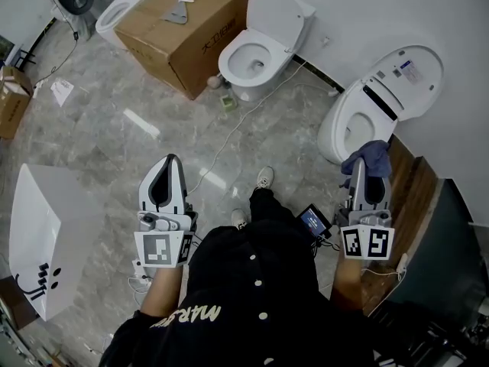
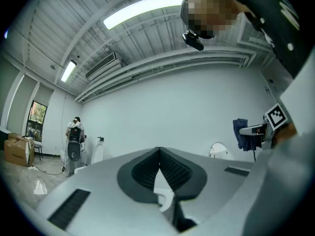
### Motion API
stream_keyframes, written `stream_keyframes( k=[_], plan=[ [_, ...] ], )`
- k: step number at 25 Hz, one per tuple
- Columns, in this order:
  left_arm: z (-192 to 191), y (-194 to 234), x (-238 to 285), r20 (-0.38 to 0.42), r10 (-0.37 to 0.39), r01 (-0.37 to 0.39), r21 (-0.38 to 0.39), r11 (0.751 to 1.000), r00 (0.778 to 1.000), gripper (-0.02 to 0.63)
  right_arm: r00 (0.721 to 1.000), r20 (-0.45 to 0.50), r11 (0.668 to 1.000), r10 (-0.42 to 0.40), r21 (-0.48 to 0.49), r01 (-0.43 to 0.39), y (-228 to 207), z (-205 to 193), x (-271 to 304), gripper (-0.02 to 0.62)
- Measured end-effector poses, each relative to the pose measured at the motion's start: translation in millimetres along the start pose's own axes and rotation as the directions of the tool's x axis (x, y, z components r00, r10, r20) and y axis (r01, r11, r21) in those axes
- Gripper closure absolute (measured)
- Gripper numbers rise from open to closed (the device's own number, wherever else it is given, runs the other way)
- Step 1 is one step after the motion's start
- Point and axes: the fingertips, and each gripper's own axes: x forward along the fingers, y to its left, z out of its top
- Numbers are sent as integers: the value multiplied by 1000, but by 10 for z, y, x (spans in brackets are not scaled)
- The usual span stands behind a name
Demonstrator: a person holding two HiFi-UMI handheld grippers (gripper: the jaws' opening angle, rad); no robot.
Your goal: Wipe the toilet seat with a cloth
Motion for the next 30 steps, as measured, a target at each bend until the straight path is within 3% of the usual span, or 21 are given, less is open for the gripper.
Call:
stream_keyframes(
  k=[16,30],
  plan=[
    [-61,155,1383,-19,66,-66,9,998,998,595,1000,-1,1000,26,16,-26,-635,-105,1457,511],
    [-122,-16,2310,-35,130,-130,2,992,991,595,994,-26,994,105,13,-104,-1173,-279,2415,511]
  ],
)
